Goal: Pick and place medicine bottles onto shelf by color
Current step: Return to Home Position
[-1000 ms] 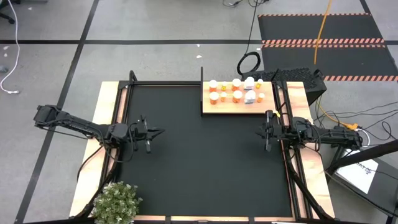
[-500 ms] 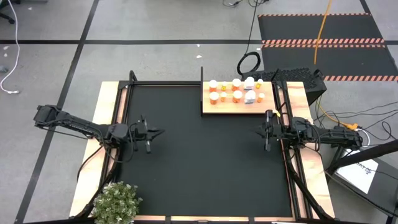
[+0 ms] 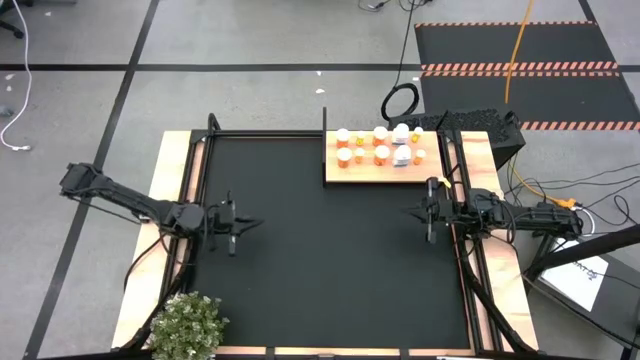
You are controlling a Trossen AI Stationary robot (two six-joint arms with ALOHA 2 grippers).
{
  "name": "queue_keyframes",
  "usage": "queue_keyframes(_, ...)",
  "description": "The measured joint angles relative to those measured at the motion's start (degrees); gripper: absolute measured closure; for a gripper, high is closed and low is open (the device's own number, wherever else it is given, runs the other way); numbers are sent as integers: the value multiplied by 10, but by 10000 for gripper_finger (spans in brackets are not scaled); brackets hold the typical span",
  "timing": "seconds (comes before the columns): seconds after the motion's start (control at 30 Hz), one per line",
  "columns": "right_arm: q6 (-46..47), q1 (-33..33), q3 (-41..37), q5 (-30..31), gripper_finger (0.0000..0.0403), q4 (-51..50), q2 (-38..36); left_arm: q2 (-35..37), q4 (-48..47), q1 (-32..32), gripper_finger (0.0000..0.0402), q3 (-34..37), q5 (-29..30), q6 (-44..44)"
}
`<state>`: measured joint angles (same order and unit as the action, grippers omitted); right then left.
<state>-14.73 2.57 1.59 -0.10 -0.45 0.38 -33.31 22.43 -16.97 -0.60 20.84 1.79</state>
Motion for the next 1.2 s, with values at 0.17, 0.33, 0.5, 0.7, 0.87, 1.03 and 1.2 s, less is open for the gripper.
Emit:
queue_keyframes(0.17,-9,0,0,0,403,31,0,60,-21,-29,396,0,0,-6)
queue_keyframes(0.33,-9,0,0,0,403,56,0,128,-70,-62,397,0,-2,-16)
queue_keyframes(0.5,-9,0,0,0,403,57,0,193,-112,-79,399,0,-2,-37)
queue_keyframes(0.7,-10,0,0,0,403,58,0,268,-186,-79,399,0,-32,-54)
queue_keyframes(0.87,-10,0,0,0,403,59,0,318,-227,-79,398,-14,-43,-60)
queue_keyframes(1.03,-10,0,0,0,403,60,0,332,-303,-79,399,-49,-40,-62)
queue_keyframes(1.2,-10,0,0,0,403,60,0,332,-319,-79,399,-73,-41,-104)
